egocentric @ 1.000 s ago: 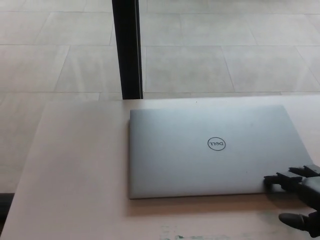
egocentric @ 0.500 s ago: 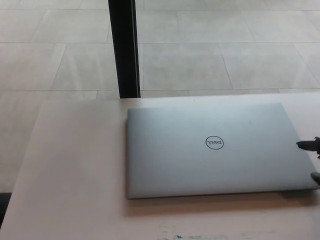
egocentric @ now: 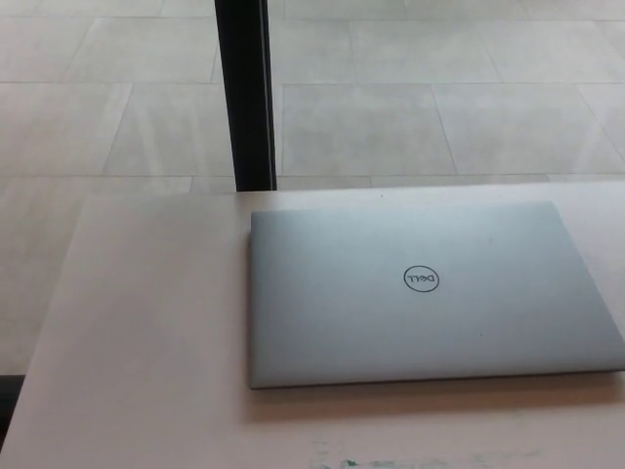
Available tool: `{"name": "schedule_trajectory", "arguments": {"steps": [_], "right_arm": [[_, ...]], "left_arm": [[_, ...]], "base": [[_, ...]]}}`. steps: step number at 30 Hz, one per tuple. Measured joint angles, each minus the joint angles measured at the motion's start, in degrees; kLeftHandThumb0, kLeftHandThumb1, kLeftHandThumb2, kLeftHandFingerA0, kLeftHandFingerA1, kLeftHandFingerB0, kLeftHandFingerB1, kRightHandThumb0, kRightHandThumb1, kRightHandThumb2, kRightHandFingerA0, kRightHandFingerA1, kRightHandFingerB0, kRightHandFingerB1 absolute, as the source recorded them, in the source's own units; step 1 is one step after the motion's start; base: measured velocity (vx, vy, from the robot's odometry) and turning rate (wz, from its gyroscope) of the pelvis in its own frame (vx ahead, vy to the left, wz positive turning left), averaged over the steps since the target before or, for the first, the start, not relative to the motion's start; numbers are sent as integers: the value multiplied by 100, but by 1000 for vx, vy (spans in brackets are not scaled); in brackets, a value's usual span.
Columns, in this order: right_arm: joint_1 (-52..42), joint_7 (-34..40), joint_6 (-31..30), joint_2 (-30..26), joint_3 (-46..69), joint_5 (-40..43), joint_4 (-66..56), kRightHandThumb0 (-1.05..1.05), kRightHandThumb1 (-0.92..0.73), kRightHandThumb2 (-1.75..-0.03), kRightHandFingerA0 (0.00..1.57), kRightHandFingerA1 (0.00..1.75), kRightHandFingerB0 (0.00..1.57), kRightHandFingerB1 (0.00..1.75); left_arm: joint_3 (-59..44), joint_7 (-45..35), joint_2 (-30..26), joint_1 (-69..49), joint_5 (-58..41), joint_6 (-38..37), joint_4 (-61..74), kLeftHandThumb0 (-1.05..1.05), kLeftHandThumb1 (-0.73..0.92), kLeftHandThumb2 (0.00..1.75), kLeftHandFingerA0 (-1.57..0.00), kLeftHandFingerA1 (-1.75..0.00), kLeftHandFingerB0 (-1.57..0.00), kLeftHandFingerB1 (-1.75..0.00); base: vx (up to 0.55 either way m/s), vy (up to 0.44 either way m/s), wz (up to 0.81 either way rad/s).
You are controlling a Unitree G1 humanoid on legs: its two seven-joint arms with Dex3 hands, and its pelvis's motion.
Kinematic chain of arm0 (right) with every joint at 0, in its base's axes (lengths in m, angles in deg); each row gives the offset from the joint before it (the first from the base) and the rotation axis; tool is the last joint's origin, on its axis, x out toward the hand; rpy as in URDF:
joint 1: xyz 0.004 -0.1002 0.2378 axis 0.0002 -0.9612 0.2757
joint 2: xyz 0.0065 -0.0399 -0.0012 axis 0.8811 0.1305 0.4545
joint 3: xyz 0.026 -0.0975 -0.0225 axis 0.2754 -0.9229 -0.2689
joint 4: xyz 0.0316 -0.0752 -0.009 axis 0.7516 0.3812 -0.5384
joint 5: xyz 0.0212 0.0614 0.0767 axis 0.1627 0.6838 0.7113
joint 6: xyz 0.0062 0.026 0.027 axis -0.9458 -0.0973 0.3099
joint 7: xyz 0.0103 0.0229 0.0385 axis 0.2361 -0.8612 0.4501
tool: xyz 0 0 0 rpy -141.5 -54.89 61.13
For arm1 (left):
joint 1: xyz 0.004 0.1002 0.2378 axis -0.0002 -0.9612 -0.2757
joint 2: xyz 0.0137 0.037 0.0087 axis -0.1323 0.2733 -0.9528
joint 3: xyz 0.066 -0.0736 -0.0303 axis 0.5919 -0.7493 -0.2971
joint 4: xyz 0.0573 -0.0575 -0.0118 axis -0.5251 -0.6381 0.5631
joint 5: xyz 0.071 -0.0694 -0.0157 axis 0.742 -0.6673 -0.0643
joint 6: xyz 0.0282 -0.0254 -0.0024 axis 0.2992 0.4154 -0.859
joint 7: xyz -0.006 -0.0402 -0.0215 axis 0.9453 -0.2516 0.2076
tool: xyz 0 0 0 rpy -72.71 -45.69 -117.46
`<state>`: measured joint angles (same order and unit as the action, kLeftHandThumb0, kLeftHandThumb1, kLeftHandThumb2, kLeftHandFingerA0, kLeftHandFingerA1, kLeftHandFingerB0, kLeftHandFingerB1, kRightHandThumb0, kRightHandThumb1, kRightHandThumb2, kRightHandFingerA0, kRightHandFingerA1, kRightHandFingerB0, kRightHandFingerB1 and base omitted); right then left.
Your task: The robot uses its right hand to push down on the lid of a laptop kept in the middle of the desk to close it
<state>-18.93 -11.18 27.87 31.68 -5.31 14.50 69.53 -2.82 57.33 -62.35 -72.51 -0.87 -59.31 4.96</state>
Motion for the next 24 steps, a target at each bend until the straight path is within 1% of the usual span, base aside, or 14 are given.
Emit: {"name": "schedule_trajectory", "arguments": {"steps": [1, 2, 5, 6, 8, 9, 12, 13, 14, 15, 18, 19, 23, 24], "right_arm": [[-67, 10, -3, 0, 157, 38, 43, -89, -87, -66, 48, 123, 23, 92], [-104, 17, -6, 0, 236, 56, 70, -91, -90, -67, 28, 129, 10, 91], [-364, 86, -16, 1, 801, 172, 336, -88, -91, -67, 23, 137, 1, 86], [-450, 118, -23, 2, 993, 216, 452, -87, -92, -63, 28, 148, 1, 99], [-574, 197, -29, 8, 1358, 309, 690, -85, -92, -61, 18, 135, 0, 95], [-611, 224, -32, 9, 1485, 335, 772, -91, -75, -113, 41, 102, 3, 69], [-753, 323, -52, 16, 1994, 494, 1133, -96, -76, -112, 40, 103, 3, 69], [-793, 360, -63, 21, 2181, 552, 1271, -90, -71, -110, 39, 101, 9, 74], [-833, 403, -70, 32, 2384, 619, 1414, -86, -92, -59, 20, 137, 0, 97], [-857, 440, -74, 46, 2549, 683, 1527, -97, -75, -113, 43, 107, 9, 77], [-886, 604, -94, 121, 3052, 893, 1824, -91, -73, -113, 38, 102, 14, 78], [-887, 655, -99, 153, 3192, 963, 1897, -95, -73, -109, 33, 99, 5, 72], [-851, 892, -147, 336, 3683, 1242, 2150, -96, -76, -114, 43, 107, 9, 76], [-834, 956, -152, 375, 3769, 1298, 2226, -96, -78, -117, 33, 102, 7, 65]], "left_arm": [[0, 0, 0, -1, 0, 0, 0, -105, 58, 113, -21, -51, -13, -44], [0, 0, 0, -2, 0, 0, -1, -105, 59, 114, -19, -51, -11, -44], [0, 0, 0, -2, 0, 0, 0, -105, 59, 114, -20, -51, -12, -44], [0, 0, 0, -2, 0, 0, -1, -105, 59, 113, -19, -51, -12, -44], [0, 0, 0, -3, 0, 0, -2, -105, 59, 113, -19, -51, -11, -43], [0, 0, 1, -4, 0, 0, -1, -105, 59, 113, -20, -51, -12, -43], [4, 0, 1, -8, 0, 0, -1, -105, 59, 113, -20, -51, -12, -43], [4, 0, 1, -8, 0, 0, -1, -105, 58, 113, -20, -51, -12, -43], [4, 0, 1, -10, 0, 0, -1, -105, 58, 113, -20, -50, -12, -43], [5, 1, 1, -13, 0, 0, -1, -105, 58, 113, -21, -51, -13, -43], [5, 0, 1, -16, -1, 0, -1, -105, 56, 112, -19, -51, -12, -43], [5, 0, 1, -17, -1, 0, -1, -105, 57, 112, -20, -50, -12, -43], [4, 0, 0, -19, -2, 0, -1, -105, 56, 112, -19, -50, -12, -43], [4, 0, -1, -19, -2, 0, -1, -105, 55, 111, -20, -50, -12, -43]], "base": [[0, 0, 0], [0, 0, 0], [0, 0, 0], [0, 0, 0], [0, 0, 0], [0, 0, 0], [0, 0, 0], [0, 0, 0], [0, 0, 0], [0, 0, 0], [0, 0, 0], [0, 0, 0], [0, 0, 0], [0, 0, 0]]}}
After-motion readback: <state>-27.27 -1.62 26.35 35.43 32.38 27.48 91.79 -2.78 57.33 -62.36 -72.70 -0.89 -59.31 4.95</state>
